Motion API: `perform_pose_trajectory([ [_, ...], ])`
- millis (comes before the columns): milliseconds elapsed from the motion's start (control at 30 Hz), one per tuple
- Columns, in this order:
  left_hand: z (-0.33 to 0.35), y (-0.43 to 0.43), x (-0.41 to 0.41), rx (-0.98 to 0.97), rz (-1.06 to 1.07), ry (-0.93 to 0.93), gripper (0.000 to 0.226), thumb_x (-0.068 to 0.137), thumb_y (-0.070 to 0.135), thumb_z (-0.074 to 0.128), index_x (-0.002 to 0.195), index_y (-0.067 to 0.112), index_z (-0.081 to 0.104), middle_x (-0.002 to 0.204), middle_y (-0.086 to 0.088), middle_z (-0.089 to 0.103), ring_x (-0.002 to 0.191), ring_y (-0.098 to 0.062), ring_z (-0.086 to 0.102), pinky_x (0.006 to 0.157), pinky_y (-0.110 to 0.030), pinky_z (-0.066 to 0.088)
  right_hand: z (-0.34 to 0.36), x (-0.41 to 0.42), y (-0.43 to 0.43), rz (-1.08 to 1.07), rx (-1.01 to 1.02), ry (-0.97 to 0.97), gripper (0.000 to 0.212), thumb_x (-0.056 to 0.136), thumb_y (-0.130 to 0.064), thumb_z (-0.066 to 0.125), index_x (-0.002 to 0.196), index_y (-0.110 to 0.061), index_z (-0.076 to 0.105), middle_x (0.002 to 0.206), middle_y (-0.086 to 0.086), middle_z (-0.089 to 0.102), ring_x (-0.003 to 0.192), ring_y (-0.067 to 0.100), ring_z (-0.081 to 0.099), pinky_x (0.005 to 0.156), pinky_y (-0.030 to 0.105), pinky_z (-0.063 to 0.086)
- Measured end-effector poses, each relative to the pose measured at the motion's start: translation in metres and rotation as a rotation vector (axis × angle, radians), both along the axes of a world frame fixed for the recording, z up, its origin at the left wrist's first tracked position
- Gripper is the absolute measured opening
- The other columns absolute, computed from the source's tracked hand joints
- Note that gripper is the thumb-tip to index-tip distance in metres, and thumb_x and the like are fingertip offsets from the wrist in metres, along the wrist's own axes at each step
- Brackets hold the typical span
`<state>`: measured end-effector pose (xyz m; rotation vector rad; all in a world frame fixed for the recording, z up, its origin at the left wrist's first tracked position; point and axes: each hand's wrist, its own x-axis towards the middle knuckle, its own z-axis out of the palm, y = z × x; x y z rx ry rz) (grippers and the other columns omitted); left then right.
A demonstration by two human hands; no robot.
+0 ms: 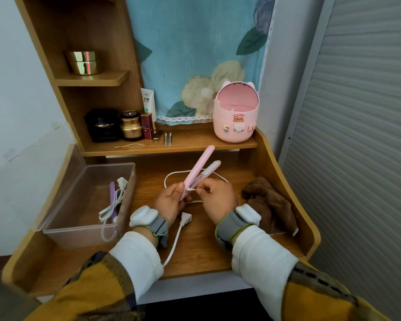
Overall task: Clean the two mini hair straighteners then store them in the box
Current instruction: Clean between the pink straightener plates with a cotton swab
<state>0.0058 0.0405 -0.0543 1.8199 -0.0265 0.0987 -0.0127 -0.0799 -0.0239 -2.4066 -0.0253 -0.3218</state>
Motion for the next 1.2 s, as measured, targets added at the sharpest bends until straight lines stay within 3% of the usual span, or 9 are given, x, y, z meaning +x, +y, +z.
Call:
perform_pose_trajectory([
  [200, 0.004, 0.002, -0.001, -0.017, -0.004, -0.001, 0.033, 0.100, 0.027, 0.036, 0.124, 0.012, 0.053, 0.077, 0.001, 0.057, 0.056, -0.009, 0.043, 0.048, -0.016, 0.035, 0.012, 0.003, -0.014, -0.105, 0.030, 0.002, 0.017, 0.093, -0.026, 0.050, 0.090, -0.020, 0.066, 0.088, 0.003, 0.067, 0.082, 0.023, 0.060, 0.074, 0.034, 0.052],
  [300, 0.009, 0.000, -0.003, 0.198, -0.033, -0.047, 0.037, 0.098, 0.026, 0.043, 0.135, 0.022, 0.045, 0.096, 0.003, 0.061, 0.075, -0.008, 0.053, 0.059, -0.016, 0.039, 0.015, 0.005, -0.017, -0.161, 0.088, -0.002, 0.017, 0.095, -0.024, 0.047, 0.090, -0.020, 0.062, 0.089, 0.003, 0.065, 0.080, 0.021, 0.058, 0.069, 0.030, 0.047],
  [400, 0.011, 0.002, -0.004, 0.467, 0.015, -0.142, 0.044, 0.094, 0.027, 0.051, 0.137, 0.024, 0.043, 0.125, 0.001, 0.054, 0.106, -0.014, 0.053, 0.081, -0.020, 0.040, 0.019, 0.002, -0.022, -0.292, 0.147, -0.047, 0.017, 0.096, -0.025, 0.044, 0.090, -0.020, 0.060, 0.087, 0.003, 0.064, 0.076, 0.019, 0.056, 0.064, 0.029, 0.042],
  [500, 0.013, 0.007, -0.005, 0.643, 0.070, -0.264, 0.043, 0.089, 0.025, 0.060, 0.131, 0.023, 0.050, 0.118, 0.002, 0.055, 0.103, -0.013, 0.053, 0.081, -0.020, 0.040, 0.022, -0.005, -0.024, -0.270, 0.084, -0.092, 0.016, 0.095, -0.025, 0.047, 0.089, -0.022, 0.061, 0.083, 0.000, 0.063, 0.076, 0.017, 0.059, 0.066, 0.030, 0.050],
  [700, 0.018, 0.005, -0.007, 0.684, 0.048, -0.349, 0.039, 0.086, 0.026, 0.063, 0.125, 0.022, 0.058, 0.117, 0.001, 0.061, 0.104, -0.015, 0.056, 0.082, -0.018, 0.037, 0.013, -0.013, -0.007, 0.101, -0.188, -0.105, 0.012, 0.091, -0.023, 0.053, 0.092, -0.019, 0.064, 0.083, 0.003, 0.065, 0.077, 0.019, 0.058, 0.067, 0.027, 0.046],
  [833, 0.021, 0.003, -0.009, 0.589, 0.097, -0.307, 0.038, 0.085, 0.028, 0.065, 0.122, 0.023, 0.060, 0.113, 0.004, 0.061, 0.093, -0.007, 0.050, 0.078, -0.018, 0.038, 0.014, -0.013, -0.014, -0.002, -0.215, -0.096, 0.011, 0.094, -0.024, 0.049, 0.088, -0.019, 0.057, 0.079, 0.002, 0.059, 0.073, 0.018, 0.057, 0.062, 0.025, 0.044],
  [1033, 0.027, 0.002, -0.010, 0.575, 0.089, -0.328, 0.038, 0.084, 0.026, 0.066, 0.121, 0.024, 0.060, 0.112, 0.005, 0.060, 0.096, -0.007, 0.052, 0.081, -0.020, 0.043, 0.022, -0.015, -0.012, 0.048, -0.173, -0.085, 0.014, 0.093, -0.022, 0.050, 0.093, -0.019, 0.063, 0.085, 0.002, 0.064, 0.077, 0.017, 0.059, 0.070, 0.027, 0.051],
  [1200, 0.032, 0.002, -0.010, 0.718, 0.020, -0.433, 0.036, 0.087, 0.023, 0.062, 0.122, 0.024, 0.060, 0.109, 0.001, 0.060, 0.098, -0.013, 0.054, 0.080, -0.019, 0.039, 0.042, -0.016, -0.009, 0.053, -0.433, 0.007, 0.022, 0.092, -0.017, 0.047, 0.107, -0.015, 0.062, 0.106, 0.007, 0.065, 0.099, 0.026, 0.060, 0.084, 0.038, 0.048],
])
